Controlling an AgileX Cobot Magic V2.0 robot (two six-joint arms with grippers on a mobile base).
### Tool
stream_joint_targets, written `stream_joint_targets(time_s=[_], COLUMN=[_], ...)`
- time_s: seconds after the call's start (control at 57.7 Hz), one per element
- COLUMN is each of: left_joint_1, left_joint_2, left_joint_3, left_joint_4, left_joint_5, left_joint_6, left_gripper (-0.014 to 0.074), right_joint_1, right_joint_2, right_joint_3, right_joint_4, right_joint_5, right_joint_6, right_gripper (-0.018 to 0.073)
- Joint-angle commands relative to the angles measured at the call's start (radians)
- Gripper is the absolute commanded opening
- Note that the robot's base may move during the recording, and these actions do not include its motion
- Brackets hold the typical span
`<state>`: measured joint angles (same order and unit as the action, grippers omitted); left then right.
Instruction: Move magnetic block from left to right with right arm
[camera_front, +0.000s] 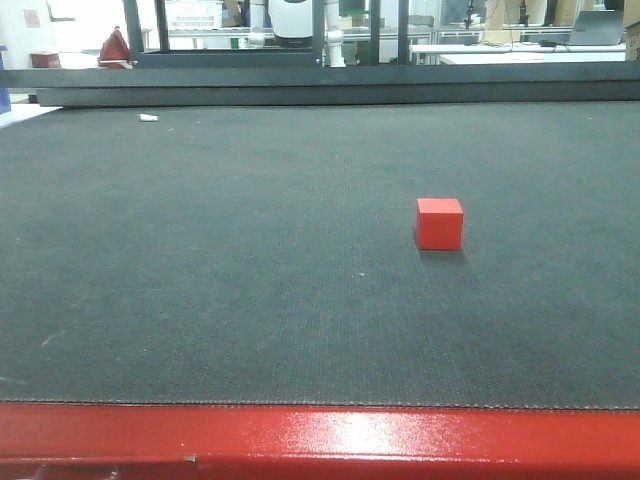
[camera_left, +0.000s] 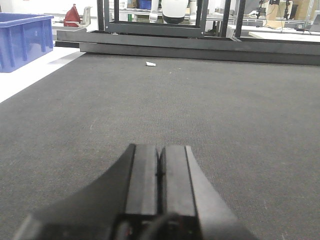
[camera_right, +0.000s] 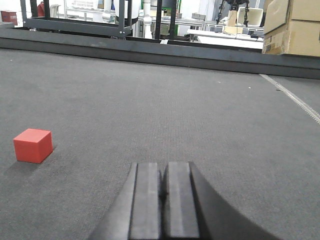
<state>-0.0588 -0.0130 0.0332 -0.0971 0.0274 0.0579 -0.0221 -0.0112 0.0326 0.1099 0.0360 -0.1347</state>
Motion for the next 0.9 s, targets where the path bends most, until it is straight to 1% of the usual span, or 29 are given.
stream_joint_targets(time_s=[0.0, 0.537, 0.884], left_joint_1=[0.001, 0.001, 0.001], left_joint_2=[-0.011, -0.011, -0.011], left_joint_3=[0.008, 0.008, 0.008], left_joint_4=[-0.005, -0.005, -0.005], left_joint_5=[-0.084, -0.084, -0.084], left_joint_6=[-0.006, -0.006, -0.006], left_gripper=[-0.0126, -0.0126, -0.0126], right_joint_1=[-0.005, -0.005, -0.005], right_joint_2=[-0.021, -0.021, -0.021], right_joint_3=[-0.002, -0.002, -0.003], right_joint_4=[-0.005, -0.006, -0.004], right_joint_5=[-0.082, -0.084, -0.139], right_joint_6=[-0.003, -0.003, -0.001], right_gripper=[0.0057, 0.0057, 0.0057])
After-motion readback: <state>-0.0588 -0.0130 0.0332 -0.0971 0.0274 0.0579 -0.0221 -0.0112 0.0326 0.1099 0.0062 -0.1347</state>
